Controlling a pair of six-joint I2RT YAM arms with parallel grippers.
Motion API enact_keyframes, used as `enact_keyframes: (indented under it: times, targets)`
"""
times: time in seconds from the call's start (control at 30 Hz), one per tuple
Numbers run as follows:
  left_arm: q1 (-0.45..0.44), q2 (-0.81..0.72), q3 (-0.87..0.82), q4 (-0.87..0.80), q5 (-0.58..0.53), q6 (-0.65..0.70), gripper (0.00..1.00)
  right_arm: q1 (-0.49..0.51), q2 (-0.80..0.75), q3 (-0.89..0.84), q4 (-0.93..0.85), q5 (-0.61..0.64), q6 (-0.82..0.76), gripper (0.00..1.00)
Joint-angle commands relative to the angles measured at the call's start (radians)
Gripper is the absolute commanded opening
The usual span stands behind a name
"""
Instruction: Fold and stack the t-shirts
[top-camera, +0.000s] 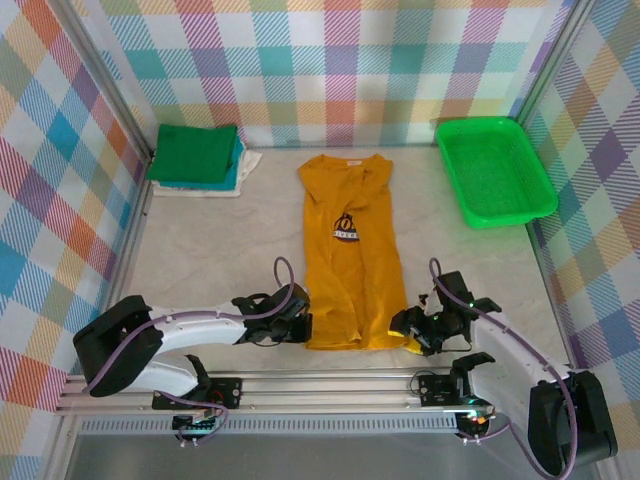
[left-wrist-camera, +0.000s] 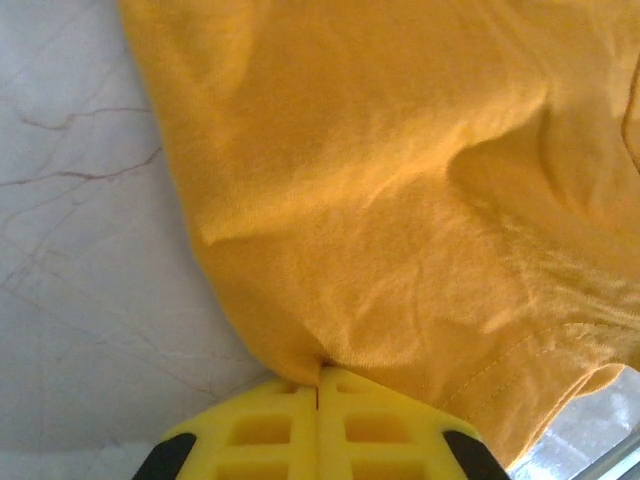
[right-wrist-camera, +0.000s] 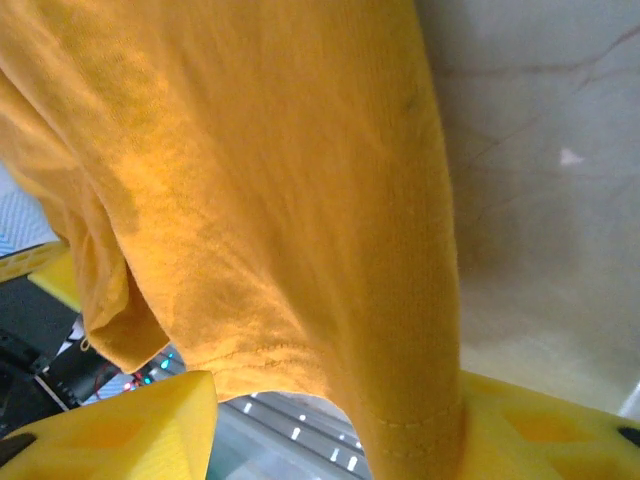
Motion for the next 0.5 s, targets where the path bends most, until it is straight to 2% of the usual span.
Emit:
enact_keyframes:
  times: [0.0, 0.1, 0.23, 0.4, 0.47]
  targets:
    - [-0.024, 0.0, 0.009, 0.029, 0.012, -0.002, 0.0, 0.007, 0.007, 0.002, 0.017, -0.056, -0.007, 0.55]
    - [-0.024, -0.034, 0.003, 0.006, -0.013, -0.008, 0.0, 0.006, 0.009, 0.03, -0.043, 0.021, -0.012, 0.53]
    - [-0.021, -0.101, -0.015, -0.041, -0.071, -0.023, 0.0, 0.007, 0.003, 0.064, -0.133, 0.138, 0.006, 0.62]
    - [0.001, -0.175, -0.072, -0.073, -0.121, -0.058, 0.0, 0.009, 0.079, 0.042, 0.019, 0.014, -0.003, 0.56]
    - [0.008, -0.185, -0.076, -0.072, -0.109, -0.056, 0.0, 0.019, 0.094, 0.057, 0.018, 0.019, -0.017, 0.53]
